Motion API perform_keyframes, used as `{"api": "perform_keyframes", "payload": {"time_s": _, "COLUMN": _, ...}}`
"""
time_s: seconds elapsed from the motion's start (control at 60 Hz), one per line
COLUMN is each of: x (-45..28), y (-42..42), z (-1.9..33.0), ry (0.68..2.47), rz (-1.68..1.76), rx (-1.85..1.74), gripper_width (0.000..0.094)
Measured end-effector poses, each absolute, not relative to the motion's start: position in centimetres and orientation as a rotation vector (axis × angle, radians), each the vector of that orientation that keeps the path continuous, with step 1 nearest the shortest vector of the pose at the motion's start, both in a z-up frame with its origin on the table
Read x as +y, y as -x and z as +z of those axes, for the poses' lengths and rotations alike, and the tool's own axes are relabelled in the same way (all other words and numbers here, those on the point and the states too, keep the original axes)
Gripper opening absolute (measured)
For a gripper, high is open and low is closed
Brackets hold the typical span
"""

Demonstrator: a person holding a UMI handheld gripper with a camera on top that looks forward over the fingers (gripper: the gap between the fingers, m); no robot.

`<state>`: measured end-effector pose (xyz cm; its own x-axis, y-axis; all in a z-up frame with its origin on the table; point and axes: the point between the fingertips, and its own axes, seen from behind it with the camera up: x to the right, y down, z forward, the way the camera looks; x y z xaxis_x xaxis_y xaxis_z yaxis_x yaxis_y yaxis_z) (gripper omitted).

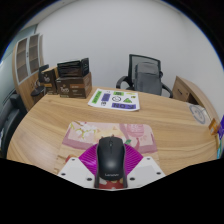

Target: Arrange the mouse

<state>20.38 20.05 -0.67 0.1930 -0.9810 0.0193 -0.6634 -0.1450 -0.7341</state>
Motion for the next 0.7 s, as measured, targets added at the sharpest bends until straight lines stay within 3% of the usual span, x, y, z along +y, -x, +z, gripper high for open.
{"api": "perform_keyframes", "payload": {"time_s": 0.05, "x": 20.1, "y": -20.3, "z": -1.2, "ry": 1.879, "rz": -0.688, "rx": 1.536, "gripper_width": 0.0327}}
{"api": "perform_keyframes", "payload": {"time_s": 0.217, "x": 19.6, "y": -20.1, "z": -1.5, "ry": 1.861, "rz": -0.716, "rx": 1.538, "gripper_width": 0.0515}}
{"api": "perform_keyframes", "payload": {"time_s": 0.283, "x": 18.9, "y": -20.1, "z": -1.3, "ry": 1.858, "rz": -0.761, "rx": 1.550, "gripper_width": 0.0868}}
{"api": "perform_keyframes", "payload": {"time_s": 0.333, "x": 18.8, "y": -19.8, "z": -0.7, "ry": 1.854, "rz": -0.752, "rx": 1.540, "gripper_width": 0.0834}}
{"api": "perform_keyframes", "payload": {"time_s": 0.417, "x": 17.9, "y": -18.9, "z": 1.7, "ry": 1.842, "rz": -0.744, "rx": 1.539, "gripper_width": 0.0867}}
{"api": "perform_keyframes", "payload": {"time_s": 0.7, "x": 8.5, "y": -8.6, "z": 15.8, "ry": 1.782, "rz": -0.808, "rx": 1.538, "gripper_width": 0.0865}}
